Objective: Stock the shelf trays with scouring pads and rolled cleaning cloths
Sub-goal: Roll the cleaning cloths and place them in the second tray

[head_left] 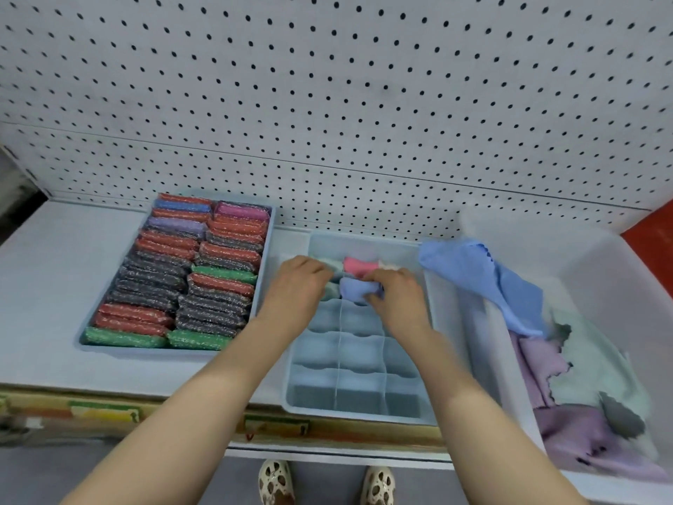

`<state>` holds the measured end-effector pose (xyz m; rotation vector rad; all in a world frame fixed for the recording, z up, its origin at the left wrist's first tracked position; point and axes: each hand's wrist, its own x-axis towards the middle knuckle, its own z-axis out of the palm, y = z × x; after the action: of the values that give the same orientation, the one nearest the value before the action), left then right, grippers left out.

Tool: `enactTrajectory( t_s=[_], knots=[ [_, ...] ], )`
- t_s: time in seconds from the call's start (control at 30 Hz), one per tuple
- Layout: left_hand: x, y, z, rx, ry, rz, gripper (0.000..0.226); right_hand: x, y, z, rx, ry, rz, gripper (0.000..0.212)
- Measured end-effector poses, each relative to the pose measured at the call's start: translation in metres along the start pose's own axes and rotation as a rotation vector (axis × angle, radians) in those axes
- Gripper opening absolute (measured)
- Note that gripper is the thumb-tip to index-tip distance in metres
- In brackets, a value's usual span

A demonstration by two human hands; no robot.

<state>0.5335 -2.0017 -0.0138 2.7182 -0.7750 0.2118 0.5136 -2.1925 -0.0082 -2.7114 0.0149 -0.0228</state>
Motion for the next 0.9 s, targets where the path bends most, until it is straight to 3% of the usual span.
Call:
enactTrajectory(
  t_s=[0.1,0.27,0.53,0.77,0.9],
  knots=[
    [0.003,-0.003,0.009,0.063,-0.004,0.016,0.038,0.003,0.002,-0.002,0.097,-0.060,0.035,0.028],
    [0.004,-0.005,0.015,0.170,0.014,0.026,0.029,0.015,-0.006,-0.007,-0.285,-0.116,-0.035,0.016],
    [0.003,-0.005,0.016,0.118,0.010,-0.018,0.033,0.019,-0.013,0.010,-0.353,-0.145,0.057,0.023],
    [0.003,-0.007,0.014,0.123,-0.019,-0.023,0.042,0.007,-0.009,-0.004,-0.164,-0.154,0.055,0.025],
    [0.006,0.007,0.007,0.083,-0.054,-0.105,0.025,-0.014,0.007,-0.071,0.194,0.135,0.051,0.016]
  ],
)
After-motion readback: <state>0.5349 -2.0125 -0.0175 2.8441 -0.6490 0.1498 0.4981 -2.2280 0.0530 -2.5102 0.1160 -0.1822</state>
